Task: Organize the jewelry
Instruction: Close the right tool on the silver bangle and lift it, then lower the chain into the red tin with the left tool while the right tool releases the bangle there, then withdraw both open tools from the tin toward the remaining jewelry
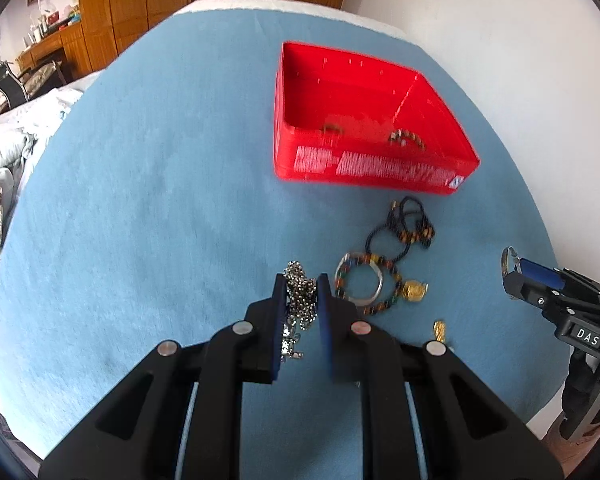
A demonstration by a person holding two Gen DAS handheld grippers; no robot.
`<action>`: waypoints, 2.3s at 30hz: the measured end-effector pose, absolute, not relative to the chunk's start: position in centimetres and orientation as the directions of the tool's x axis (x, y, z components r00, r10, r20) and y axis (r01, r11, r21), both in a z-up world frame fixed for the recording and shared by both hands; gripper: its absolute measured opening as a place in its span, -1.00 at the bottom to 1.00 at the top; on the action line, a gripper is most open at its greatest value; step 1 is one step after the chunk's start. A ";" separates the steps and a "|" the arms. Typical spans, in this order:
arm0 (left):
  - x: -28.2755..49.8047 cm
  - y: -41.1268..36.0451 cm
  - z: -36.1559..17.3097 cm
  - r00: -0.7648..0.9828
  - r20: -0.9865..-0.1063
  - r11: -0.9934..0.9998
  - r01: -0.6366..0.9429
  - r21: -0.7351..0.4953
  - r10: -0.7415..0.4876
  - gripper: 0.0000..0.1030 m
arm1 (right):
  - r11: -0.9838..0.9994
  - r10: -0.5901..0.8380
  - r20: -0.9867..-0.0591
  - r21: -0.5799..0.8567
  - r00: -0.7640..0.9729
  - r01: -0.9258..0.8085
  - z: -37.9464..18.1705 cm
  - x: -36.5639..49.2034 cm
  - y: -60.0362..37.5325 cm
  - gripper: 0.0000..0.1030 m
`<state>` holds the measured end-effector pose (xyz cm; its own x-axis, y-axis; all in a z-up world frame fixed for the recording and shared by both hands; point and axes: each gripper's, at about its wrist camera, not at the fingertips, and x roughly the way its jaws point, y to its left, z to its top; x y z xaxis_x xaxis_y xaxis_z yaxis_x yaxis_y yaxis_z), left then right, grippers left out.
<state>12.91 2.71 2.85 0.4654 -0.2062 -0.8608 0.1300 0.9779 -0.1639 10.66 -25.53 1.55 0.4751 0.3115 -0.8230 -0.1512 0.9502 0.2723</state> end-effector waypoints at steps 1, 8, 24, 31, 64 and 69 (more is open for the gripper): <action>13.4 2.6 3.4 0.477 -0.855 0.978 0.128 -0.163 -0.205 -0.74 | 0.949 0.314 -0.817 0.274 0.484 -0.154 2.0 11.2 -25.4 -0.06; 17.5 0.8 6.7 0.550 -0.809 0.978 0.136 -0.158 -0.207 -0.74 | 0.948 0.318 -0.773 0.270 0.549 -0.169 5.1 15.2 -24.9 -0.06; 32.9 -4.4 2.8 0.469 -0.844 0.966 0.142 -0.218 -0.259 -0.74 | 0.969 0.242 -0.819 0.230 0.521 -0.089 0.8 29.1 -23.7 -0.06; 36.2 -5.3 -0.7 0.403 -0.885 0.972 0.119 -0.203 -0.234 -0.71 | 0.978 0.208 -0.853 0.191 0.479 -0.084 -2.2 31.6 -23.1 -0.06; 20.2 0.7 1.6 0.432 -0.884 0.982 0.140 -0.127 -0.177 -0.32 | 0.927 0.373 -0.814 0.312 0.445 -0.207 0.2 16.8 -23.4 -0.04; 16.1 1.5 0.9 0.397 -0.899 0.979 0.152 -0.137 -0.188 -0.32 | 0.923 0.381 -0.834 0.316 0.400 -0.221 -1.2 14.2 -22.9 -0.04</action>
